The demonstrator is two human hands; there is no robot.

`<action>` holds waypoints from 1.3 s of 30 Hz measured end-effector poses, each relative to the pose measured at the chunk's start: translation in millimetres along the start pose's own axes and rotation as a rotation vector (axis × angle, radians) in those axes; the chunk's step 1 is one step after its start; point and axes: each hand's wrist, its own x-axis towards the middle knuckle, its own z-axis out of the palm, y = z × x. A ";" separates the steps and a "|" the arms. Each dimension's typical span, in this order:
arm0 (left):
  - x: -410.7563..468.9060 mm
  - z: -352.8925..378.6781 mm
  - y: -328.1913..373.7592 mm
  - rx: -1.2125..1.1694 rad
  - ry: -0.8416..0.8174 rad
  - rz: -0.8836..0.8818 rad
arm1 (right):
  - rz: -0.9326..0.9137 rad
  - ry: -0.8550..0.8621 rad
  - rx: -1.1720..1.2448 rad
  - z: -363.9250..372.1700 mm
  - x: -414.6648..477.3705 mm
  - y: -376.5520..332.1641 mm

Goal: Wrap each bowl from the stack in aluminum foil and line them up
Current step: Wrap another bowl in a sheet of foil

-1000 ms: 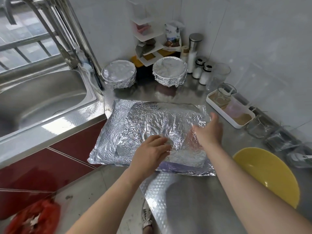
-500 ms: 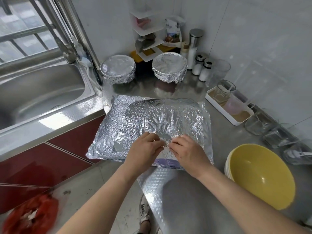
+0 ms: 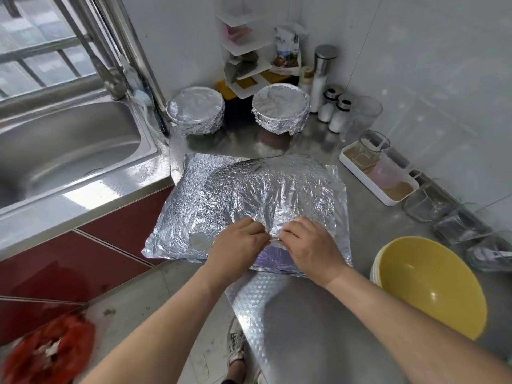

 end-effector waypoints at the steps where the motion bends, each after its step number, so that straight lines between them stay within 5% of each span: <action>1: -0.4 1.2 -0.7 0.012 -0.004 0.009 | -0.010 -0.005 -0.008 1.0 0.5 0.4; 14: -5.3 -9.8 -15.3 0.033 0.160 0.080 | 0.134 0.089 -0.109 -1.7 16.2 -37.6; 23: -14.8 -15.1 -9.9 -0.056 0.102 -0.184 | 0.284 -0.008 0.222 -5.4 20.6 -31.9; 30: -10.7 -8.2 0.7 -0.208 0.004 -0.128 | 0.183 -0.115 0.209 -4.2 17.5 -19.6; 39: -5.9 1.9 -1.6 -0.106 0.001 -0.108 | -0.014 -0.121 0.056 -4.3 13.4 -10.9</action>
